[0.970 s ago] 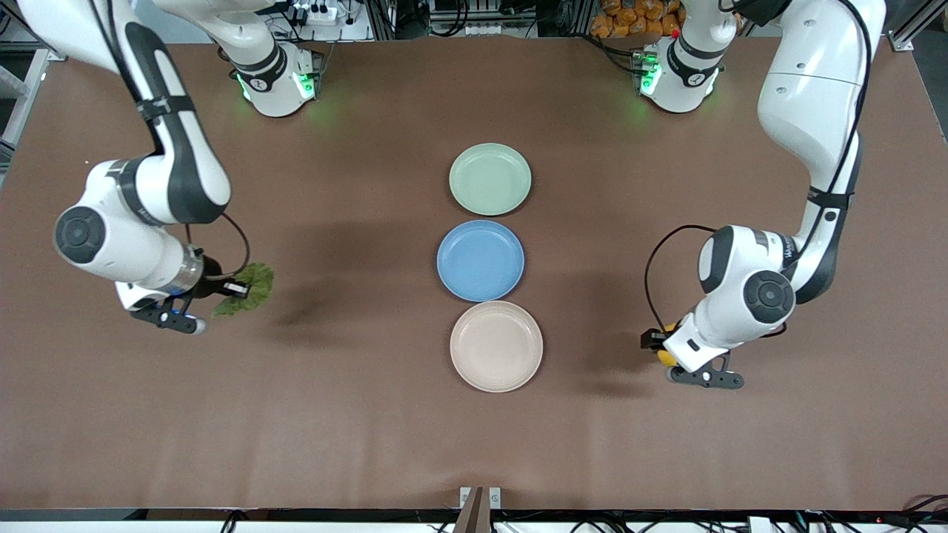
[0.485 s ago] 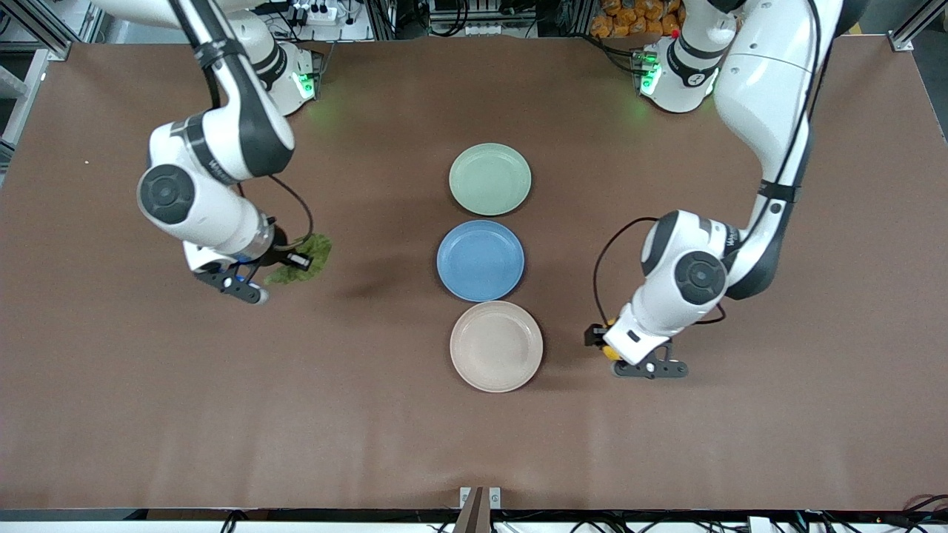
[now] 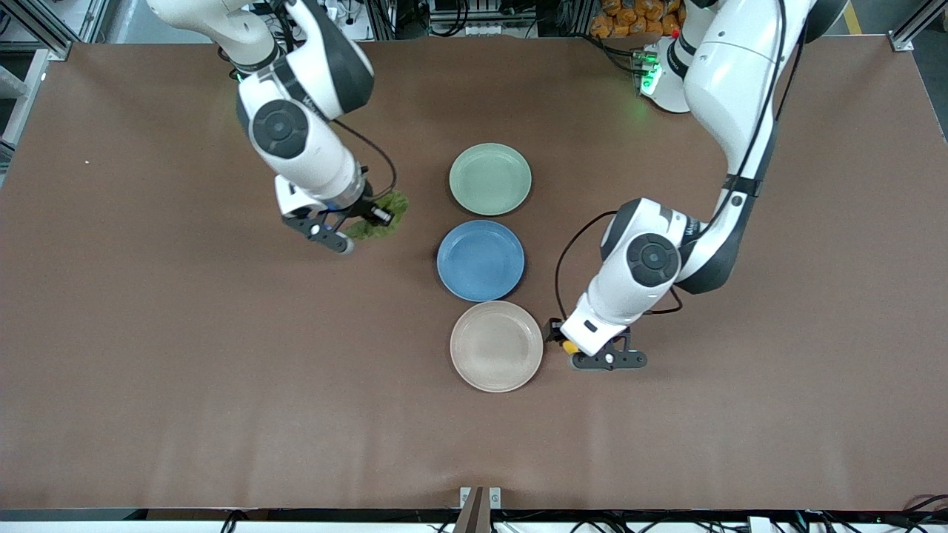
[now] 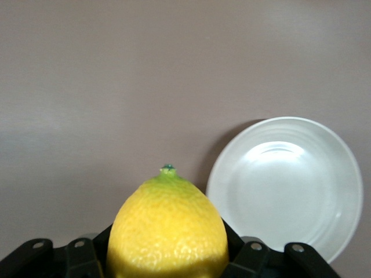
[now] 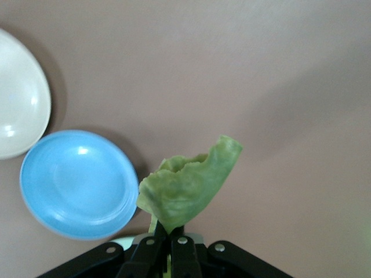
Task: Place lemon and lettuce in plates
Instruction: 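Carry the lettuce to the green plate while the left gripper carries the lemon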
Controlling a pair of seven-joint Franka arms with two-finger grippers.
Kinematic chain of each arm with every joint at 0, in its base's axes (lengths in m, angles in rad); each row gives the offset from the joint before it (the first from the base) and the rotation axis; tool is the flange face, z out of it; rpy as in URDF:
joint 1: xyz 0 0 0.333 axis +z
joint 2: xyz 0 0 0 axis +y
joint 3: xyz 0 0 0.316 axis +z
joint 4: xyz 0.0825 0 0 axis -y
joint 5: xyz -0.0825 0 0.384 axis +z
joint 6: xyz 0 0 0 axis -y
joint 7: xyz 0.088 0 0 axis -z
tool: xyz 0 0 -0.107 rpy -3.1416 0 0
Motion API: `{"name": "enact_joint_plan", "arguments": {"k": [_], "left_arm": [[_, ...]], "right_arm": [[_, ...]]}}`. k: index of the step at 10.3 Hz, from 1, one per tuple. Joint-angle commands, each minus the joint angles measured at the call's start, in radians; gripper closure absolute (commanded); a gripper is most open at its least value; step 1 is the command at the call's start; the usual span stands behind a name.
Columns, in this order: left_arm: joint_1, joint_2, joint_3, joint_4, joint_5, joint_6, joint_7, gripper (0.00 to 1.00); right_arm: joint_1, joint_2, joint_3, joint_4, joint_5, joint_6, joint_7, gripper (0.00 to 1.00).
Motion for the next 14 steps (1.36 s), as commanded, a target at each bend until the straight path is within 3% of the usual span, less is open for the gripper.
{"name": "enact_joint_plan", "arguments": {"k": [1,8,12,14], "left_arm": [[-0.049,0.073,0.01,0.092,-0.021,0.02,-0.06,0.76],[-0.116,0.215,0.012,0.161,-0.049,0.249,-0.068,0.76],[-0.136,0.259,0.015,0.158,-0.048,0.269,-0.068,0.76],[-0.151,0.271,0.016,0.157,-0.048,0.284,-0.074,0.75]], "right_arm": [[0.054,-0.022,-0.01,-0.01,0.025,-0.008,0.023,1.0],[0.182,-0.009,-0.011,-0.01,0.022,-0.008,0.169,1.0],[0.3,0.078,-0.013,-0.01,0.019,0.048,0.236,1.0],[0.339,0.147,-0.013,-0.01,0.012,0.146,0.311,1.0]]}}
